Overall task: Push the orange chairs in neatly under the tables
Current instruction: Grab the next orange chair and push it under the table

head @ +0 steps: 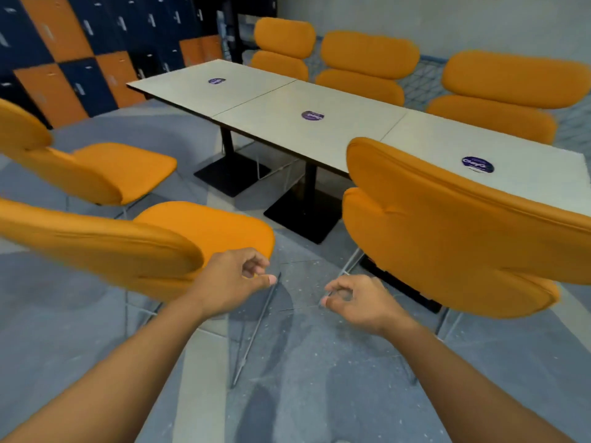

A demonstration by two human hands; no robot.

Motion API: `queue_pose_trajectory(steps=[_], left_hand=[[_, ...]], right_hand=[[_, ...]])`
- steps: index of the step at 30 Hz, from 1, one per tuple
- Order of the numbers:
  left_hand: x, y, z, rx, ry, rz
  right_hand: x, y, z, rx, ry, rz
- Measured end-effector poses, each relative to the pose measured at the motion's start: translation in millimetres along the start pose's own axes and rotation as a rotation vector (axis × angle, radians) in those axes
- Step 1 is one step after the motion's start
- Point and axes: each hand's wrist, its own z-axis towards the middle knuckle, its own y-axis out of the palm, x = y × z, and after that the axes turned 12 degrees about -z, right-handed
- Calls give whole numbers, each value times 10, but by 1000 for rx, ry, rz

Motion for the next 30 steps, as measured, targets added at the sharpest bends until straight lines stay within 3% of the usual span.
queue_pose_trajectory(steps=[7, 14, 23, 30], left_hand=[[-555, -799, -826, 85, -22, 19], [-892, -1644, -1277, 232, -48, 61], [-1131, -2621, -1066, 372, 55, 182], [-1463, -3333, -678, 326, -19, 355]], right_hand=[[-954, 564, -239, 7, -41, -14], [-1770, 582, -194, 177, -171, -36], [-2679, 494, 408, 242, -308, -65], [-3296, 620, 975, 172, -366, -101]])
